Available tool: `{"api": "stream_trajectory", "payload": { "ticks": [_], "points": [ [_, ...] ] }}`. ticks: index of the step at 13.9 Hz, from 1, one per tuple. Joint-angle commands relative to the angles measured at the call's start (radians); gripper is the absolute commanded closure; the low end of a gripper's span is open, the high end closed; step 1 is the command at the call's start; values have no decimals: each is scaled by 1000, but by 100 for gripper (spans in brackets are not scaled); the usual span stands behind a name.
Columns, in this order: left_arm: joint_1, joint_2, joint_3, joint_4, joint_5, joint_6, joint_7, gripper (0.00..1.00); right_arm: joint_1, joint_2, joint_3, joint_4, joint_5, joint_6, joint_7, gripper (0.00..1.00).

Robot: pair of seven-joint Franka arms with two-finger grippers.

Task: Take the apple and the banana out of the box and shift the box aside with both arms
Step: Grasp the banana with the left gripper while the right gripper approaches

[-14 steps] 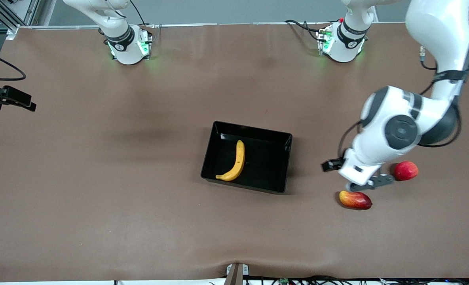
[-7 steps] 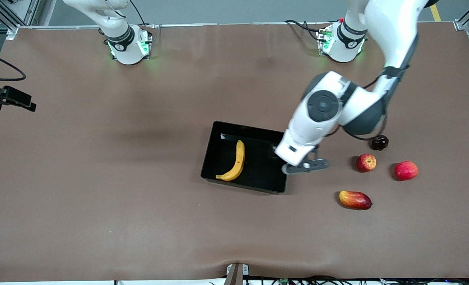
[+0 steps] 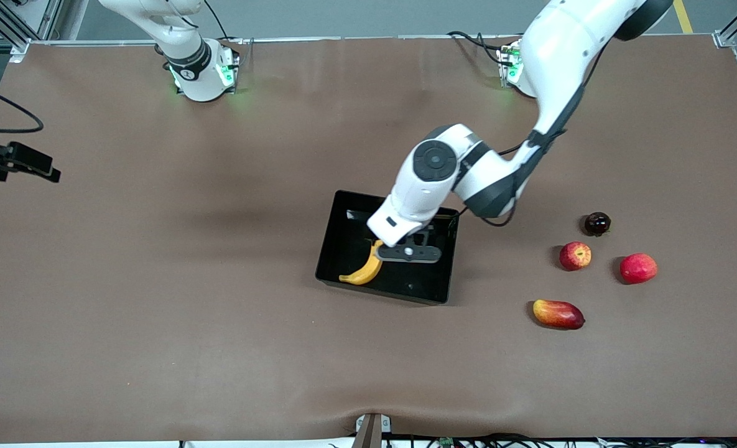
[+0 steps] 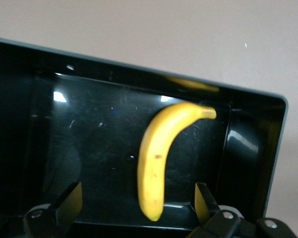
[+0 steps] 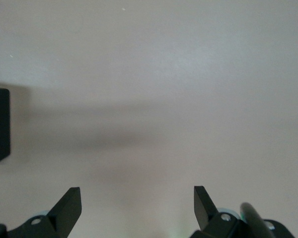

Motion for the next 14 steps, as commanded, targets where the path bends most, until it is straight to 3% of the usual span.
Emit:
{"api": "stream_trajectory", "payload": {
  "ticks": [1, 4, 8, 11, 12, 13, 14],
  "points": [
    [-55, 75, 33, 79, 25, 25, -11, 0, -7, 50, 3, 14, 34, 29, -10, 0],
    [-81, 130, 48, 83, 31, 98, 5, 0, -1, 106, 5, 11, 36, 44, -10, 0],
    [-211, 174, 178, 85, 34, 148, 3, 0, 23, 183, 10, 14, 95, 51, -10, 0],
    [-234, 209, 188, 97, 37, 148, 12, 0, 46, 208, 8, 8, 118, 70, -10, 0],
    [-239, 212, 191, 97, 37, 148, 15, 12, 51, 211, 8, 5, 118, 70, -10, 0],
    [-239, 217, 195, 96, 37, 148, 41, 34, 52, 214, 8, 0, 118, 69, -10, 0],
    [-241, 218, 197, 97, 39, 148, 84, 65, 52, 218, 10, -17, 120, 70, -10, 0]
  ]
}}
